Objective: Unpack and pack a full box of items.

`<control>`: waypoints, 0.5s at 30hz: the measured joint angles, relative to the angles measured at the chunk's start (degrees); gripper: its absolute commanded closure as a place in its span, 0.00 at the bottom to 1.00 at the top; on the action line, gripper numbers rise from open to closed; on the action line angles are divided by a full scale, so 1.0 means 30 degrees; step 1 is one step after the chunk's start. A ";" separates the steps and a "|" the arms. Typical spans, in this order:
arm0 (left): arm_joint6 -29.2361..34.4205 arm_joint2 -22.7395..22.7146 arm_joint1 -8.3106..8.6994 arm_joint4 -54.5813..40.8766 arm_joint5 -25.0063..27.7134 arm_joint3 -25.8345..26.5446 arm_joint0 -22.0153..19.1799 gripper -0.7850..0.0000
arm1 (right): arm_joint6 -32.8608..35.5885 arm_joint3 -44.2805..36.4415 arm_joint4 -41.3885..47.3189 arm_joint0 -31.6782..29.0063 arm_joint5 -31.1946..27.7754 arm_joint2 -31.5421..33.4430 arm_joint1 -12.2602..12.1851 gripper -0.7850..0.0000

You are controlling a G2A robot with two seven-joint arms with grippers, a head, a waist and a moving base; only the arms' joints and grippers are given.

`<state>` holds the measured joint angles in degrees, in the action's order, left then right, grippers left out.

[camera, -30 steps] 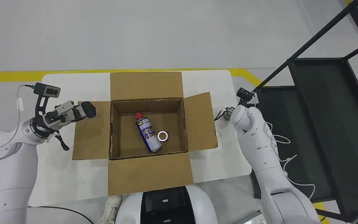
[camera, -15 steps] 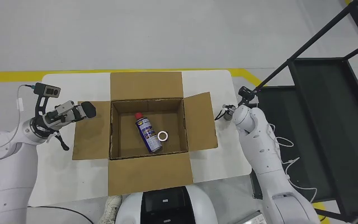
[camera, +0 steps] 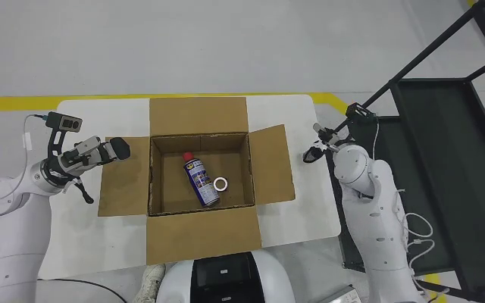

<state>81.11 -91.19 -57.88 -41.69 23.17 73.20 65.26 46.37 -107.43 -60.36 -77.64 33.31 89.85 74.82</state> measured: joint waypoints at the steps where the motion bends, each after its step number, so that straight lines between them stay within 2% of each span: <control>1: 0.0000 0.0000 0.0000 0.0000 0.0000 0.0000 0.0000 0.00 | 0.0087 -0.0569 -0.0095 -0.0152 -0.0165 -0.0078 -0.0011 0.00; 8: 0.0000 0.0000 0.0000 0.0000 0.0000 0.0000 0.0000 0.00 | 0.1916 -0.4362 -0.0736 -0.1020 -0.2219 -0.1565 -0.0099 0.00; 15: 0.0000 0.0000 0.0000 0.0000 0.0000 0.0000 0.0000 0.00 | 0.4123 -0.6105 -0.3284 -0.0826 -0.3625 -0.4303 -0.0133 0.00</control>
<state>81.11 -91.19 -57.88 -41.69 23.17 73.20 65.26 58.74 -125.75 -70.22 -80.12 22.43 76.94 74.42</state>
